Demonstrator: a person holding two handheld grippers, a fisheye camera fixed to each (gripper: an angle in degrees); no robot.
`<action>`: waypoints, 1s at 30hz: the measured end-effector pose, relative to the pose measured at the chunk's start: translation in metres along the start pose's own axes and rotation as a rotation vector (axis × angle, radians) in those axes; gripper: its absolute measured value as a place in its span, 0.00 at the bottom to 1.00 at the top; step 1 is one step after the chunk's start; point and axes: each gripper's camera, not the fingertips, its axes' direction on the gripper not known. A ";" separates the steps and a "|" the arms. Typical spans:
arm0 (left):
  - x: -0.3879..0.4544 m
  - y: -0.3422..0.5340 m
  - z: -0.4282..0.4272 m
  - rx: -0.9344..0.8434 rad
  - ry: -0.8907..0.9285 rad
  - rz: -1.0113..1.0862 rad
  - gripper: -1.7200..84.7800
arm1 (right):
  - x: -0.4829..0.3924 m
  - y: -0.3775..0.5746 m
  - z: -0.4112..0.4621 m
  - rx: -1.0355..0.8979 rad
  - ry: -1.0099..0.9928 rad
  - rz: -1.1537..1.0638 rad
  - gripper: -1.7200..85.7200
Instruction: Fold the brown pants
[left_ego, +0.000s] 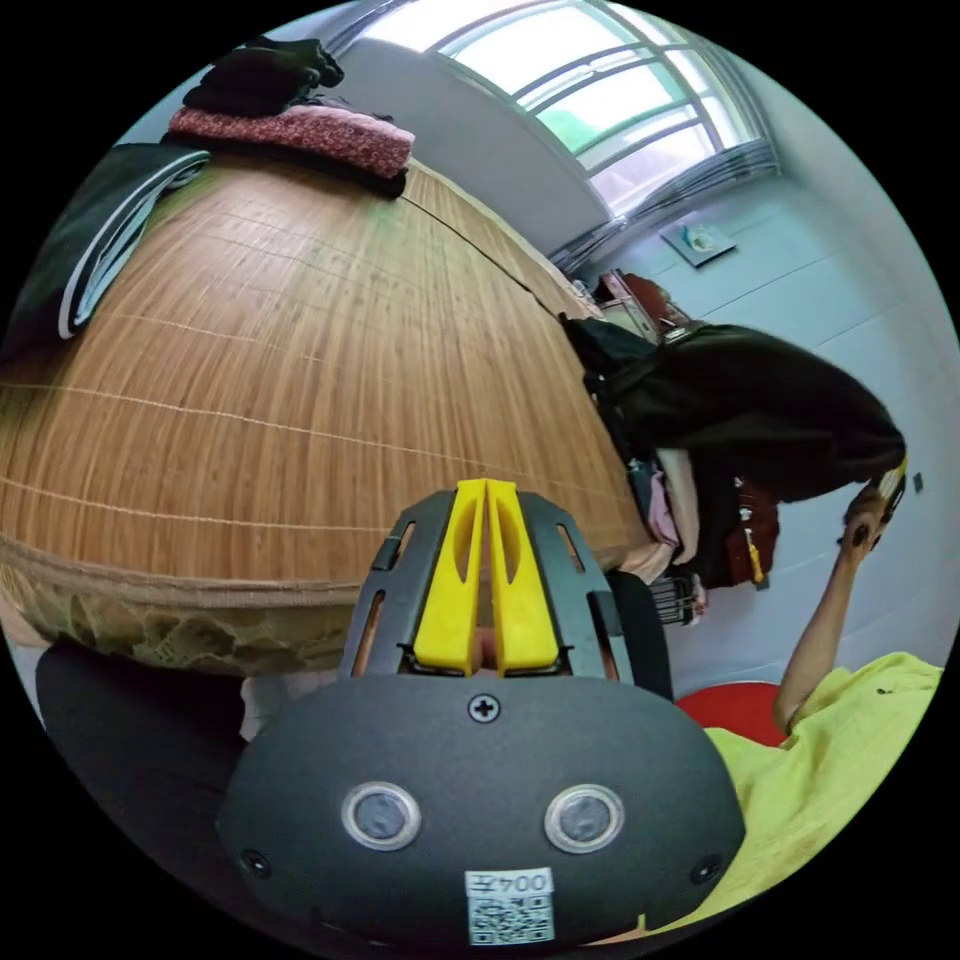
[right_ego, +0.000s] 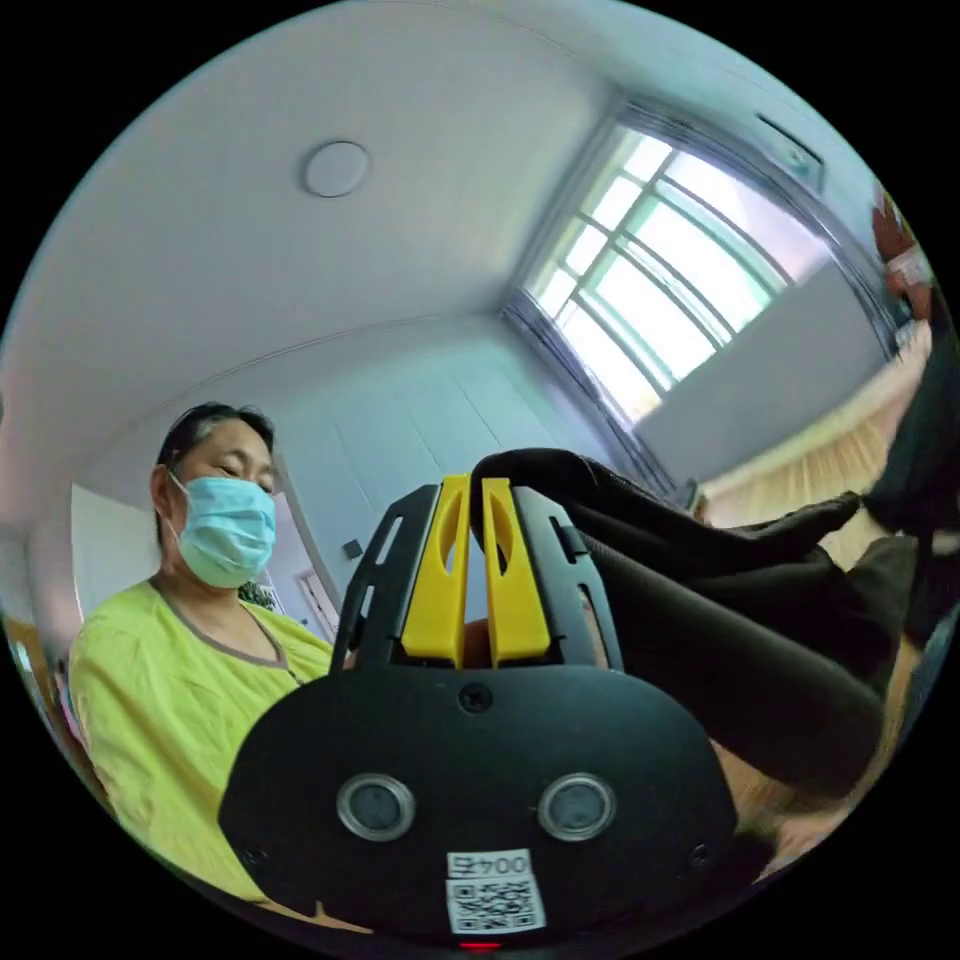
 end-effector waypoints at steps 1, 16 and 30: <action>0.000 0.002 -0.003 -0.004 0.049 -0.003 0.03 | 0.001 0.016 0.003 -0.016 0.013 0.049 0.02; 0.006 0.021 0.033 -0.199 0.386 -0.110 0.22 | 0.038 0.245 0.005 -0.293 0.108 0.645 0.05; 0.058 -0.014 0.070 -0.233 0.249 -0.107 0.19 | 0.056 0.265 0.076 -0.552 0.044 0.593 0.06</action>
